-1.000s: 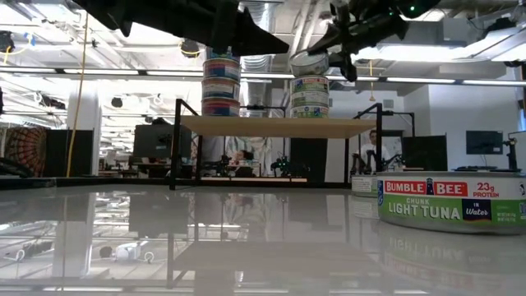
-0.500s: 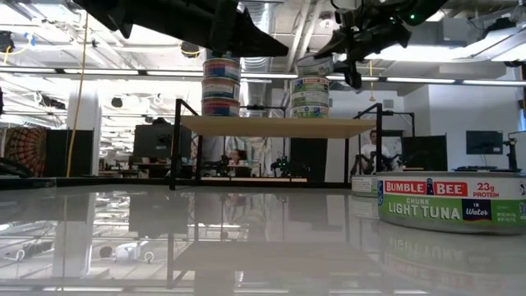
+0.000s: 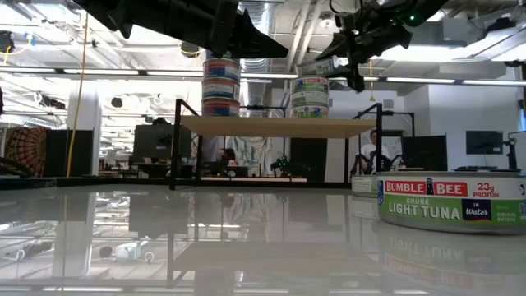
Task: Stack canned seafood by type on shelf
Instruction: Stack the green tuna can on top of the green tuna can
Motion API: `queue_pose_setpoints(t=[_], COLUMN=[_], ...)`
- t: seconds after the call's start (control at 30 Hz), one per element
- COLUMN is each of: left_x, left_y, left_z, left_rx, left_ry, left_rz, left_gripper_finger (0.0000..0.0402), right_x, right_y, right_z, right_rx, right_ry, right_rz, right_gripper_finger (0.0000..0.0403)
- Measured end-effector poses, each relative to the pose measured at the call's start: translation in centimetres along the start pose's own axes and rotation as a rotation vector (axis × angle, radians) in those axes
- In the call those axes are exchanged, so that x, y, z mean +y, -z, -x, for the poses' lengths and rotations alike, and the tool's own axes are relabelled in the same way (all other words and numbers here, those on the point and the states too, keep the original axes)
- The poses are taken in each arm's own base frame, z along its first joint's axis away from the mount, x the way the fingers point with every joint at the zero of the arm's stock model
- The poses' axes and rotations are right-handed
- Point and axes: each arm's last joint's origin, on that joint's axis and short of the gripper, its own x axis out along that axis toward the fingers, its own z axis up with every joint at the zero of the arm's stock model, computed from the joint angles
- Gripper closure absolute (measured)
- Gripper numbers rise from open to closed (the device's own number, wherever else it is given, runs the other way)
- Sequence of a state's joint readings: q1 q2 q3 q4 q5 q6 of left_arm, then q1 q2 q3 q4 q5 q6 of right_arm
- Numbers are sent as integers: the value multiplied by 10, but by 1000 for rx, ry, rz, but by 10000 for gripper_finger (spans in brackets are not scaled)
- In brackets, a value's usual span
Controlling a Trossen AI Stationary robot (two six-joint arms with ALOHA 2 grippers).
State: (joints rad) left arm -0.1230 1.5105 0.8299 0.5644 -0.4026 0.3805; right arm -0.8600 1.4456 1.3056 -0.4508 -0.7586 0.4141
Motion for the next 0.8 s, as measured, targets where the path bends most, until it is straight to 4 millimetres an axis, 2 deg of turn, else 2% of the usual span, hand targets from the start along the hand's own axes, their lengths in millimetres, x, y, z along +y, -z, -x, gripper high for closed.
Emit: queue_pose_setpoints(t=[0.13,0.27,0.47,0.8], left_x=[0,0,0,-1], left_y=[0,0,0,1], left_z=[0,0,0,0], left_rx=[0,0,0,12], left_ry=[0,-1,-1,4], left_rz=[0,0,0,-6], left_gripper_finger=[125,125,125,125], right_x=[0,0,3,1], right_y=[0,0,1,-1], right_z=[0,0,-3,4], right_rx=[1,1,6,11], right_ry=[0,-1,-12,24], right_rz=[1,4,14,-11], right_gripper_finger=[139,124,121,121])
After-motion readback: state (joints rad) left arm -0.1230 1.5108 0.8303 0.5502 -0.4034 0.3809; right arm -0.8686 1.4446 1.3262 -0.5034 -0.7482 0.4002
